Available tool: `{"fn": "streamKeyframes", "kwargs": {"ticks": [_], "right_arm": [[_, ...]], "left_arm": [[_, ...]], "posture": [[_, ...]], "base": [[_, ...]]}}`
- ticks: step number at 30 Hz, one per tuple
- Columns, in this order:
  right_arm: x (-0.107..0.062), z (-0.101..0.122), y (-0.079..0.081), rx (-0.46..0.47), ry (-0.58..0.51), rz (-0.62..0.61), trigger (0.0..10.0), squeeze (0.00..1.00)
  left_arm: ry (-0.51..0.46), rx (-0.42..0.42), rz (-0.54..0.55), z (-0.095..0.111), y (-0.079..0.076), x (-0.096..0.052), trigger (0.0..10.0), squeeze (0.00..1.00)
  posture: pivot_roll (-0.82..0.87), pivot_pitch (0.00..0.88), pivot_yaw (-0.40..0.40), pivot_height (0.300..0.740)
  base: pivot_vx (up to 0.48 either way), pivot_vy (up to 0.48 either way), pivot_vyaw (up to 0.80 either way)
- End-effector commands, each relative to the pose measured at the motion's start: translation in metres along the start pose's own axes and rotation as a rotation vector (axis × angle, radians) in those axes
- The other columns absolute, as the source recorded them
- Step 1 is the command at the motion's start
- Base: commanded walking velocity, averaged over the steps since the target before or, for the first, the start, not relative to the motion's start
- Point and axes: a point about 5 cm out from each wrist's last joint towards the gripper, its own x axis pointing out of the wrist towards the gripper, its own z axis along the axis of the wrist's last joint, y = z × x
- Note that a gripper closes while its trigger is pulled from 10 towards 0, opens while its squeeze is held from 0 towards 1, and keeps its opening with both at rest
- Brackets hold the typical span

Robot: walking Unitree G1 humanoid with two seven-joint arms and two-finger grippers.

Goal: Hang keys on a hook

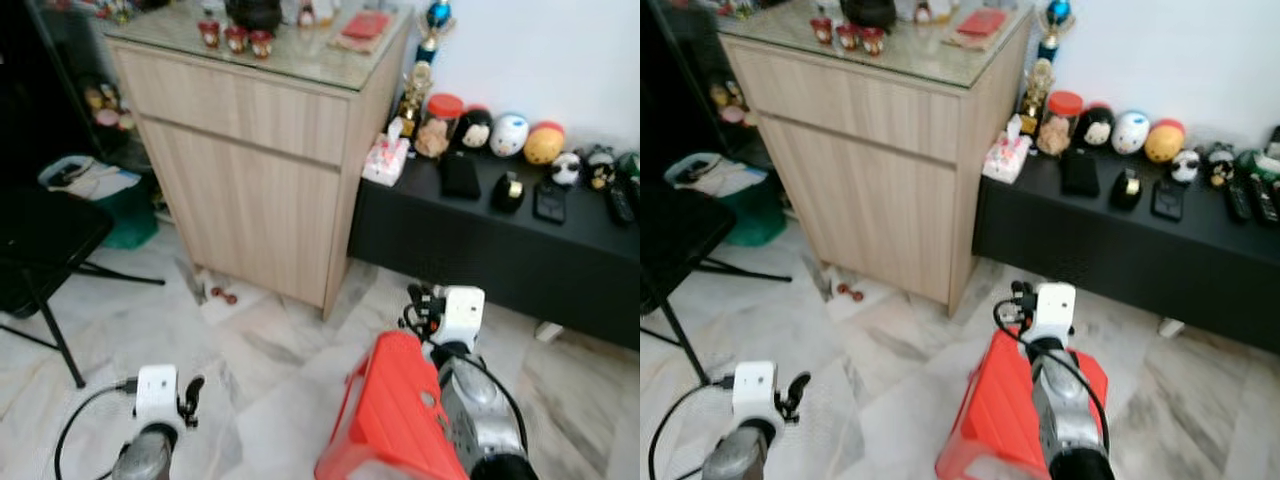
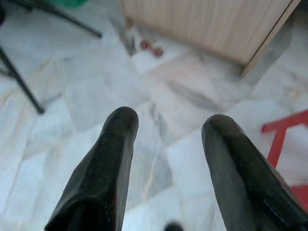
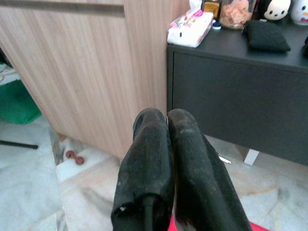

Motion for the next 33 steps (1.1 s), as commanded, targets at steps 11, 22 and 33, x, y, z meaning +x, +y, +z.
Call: {"fn": "streamKeyframes", "kwargs": {"ticks": [11, 22, 33], "right_arm": [[-0.032, -0.065, -0.043, -0.027, 0.334, -0.24, 10.0, 0.0], [-0.054, -0.102, -0.038, -0.077, 0.593, -0.206, 10.0, 0.0], [-0.079, -0.122, -0.041, -0.061, 0.693, -0.229, 10.0, 0.0]], "left_arm": [[0.228, 0.007, 0.016, -0.049, -0.003, -0.012, 10.0, 0.0], [0.346, 0.036, 0.028, -0.067, -0.008, -0.019, 10.0, 0.0], [0.391, 0.03, 0.03, -0.076, -0.011, -0.024, 10.0, 0.0]], "posture": [[0.03, 0.0, -0.056, 0.74], [0.0, 0.0, -0.034, 0.74], [-0.02, 0.0, -0.029, 0.74]], "base": [[0.0, 0.0, 0.0], [0.0, 0.0, 0.0], [0.0, 0.0, 0.0]]}}
